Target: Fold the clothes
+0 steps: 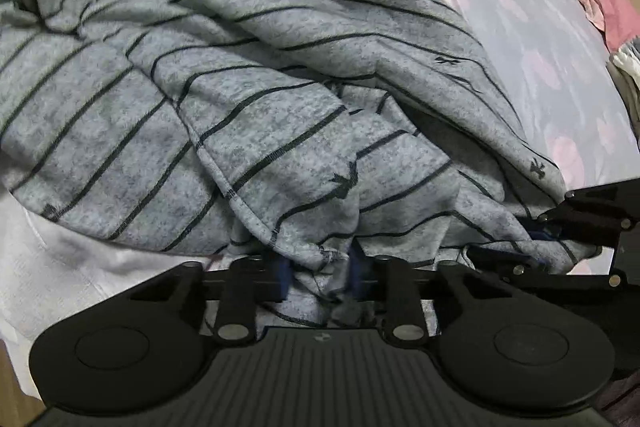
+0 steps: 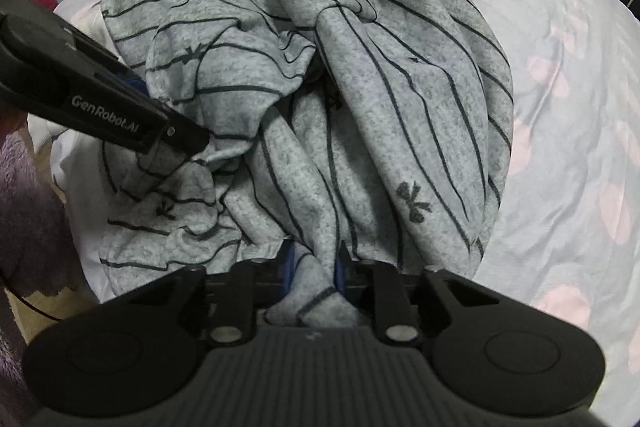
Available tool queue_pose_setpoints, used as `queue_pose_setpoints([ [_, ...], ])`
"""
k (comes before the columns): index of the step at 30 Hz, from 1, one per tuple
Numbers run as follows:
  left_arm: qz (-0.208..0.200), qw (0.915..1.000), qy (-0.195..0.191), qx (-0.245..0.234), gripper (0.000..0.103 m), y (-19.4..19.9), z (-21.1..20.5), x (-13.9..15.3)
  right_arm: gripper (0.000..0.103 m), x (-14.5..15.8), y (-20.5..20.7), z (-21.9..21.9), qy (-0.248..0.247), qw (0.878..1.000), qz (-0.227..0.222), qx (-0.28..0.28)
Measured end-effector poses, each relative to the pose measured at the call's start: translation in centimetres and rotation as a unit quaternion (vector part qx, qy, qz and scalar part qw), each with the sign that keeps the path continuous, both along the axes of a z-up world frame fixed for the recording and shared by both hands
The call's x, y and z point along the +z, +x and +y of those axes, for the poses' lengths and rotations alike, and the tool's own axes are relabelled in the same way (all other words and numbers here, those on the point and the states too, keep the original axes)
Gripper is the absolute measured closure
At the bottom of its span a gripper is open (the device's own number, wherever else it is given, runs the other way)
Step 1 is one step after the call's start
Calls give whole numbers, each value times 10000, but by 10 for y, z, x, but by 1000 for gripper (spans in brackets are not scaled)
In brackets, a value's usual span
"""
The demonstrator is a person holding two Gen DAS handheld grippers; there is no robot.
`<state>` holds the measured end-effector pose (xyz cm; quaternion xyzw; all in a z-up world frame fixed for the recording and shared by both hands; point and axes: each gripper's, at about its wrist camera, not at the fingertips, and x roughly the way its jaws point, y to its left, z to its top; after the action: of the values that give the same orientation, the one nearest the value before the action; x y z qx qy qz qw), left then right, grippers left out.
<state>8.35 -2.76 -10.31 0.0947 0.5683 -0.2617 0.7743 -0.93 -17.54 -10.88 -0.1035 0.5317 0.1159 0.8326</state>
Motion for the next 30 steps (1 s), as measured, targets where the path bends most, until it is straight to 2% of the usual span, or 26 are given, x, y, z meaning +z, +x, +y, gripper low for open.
queue_pose_setpoints([
  [3,-206,9993,20,-321,90,-9,-9,12,86,4,-1,1,-63,10000,-23,52],
  [9,-256,9931,-458,-1046,93,-31,-39,40,89,27,-20,-12,-265,9994,-194,-92],
  [13,-158,9811,-973,-1664,93,-53,-74,65,90,47,-42,-35,-578,9968,-324,-438],
  [17,-23,9615,-1319,-2410,93,-82,-113,79,91,66,-67,-70,-798,9928,-268,-848],
  [20,190,9469,-1333,-2919,93,-105,-142,81,91,73,-90,-91,-1120,9876,-177,-1090],
  [23,339,9349,-1251,-3303,92,-128,-160,77,91,77,-107,-107,-1051,9858,-34,-1310],
  [26,379,9333,-1041,-3415,89,-137,-167,71,89,77,-115,-109,-918,9850,57,-1458],
  [28,449,9358,-886,-3383,87,-136,-168,66,87,79,-112,-104,-835,9857,69,-1465],
  [30,512,9384,-768,-3330,77,-131,-166,63,81,85,-111,-103,-878,9862,7,-1403],
])
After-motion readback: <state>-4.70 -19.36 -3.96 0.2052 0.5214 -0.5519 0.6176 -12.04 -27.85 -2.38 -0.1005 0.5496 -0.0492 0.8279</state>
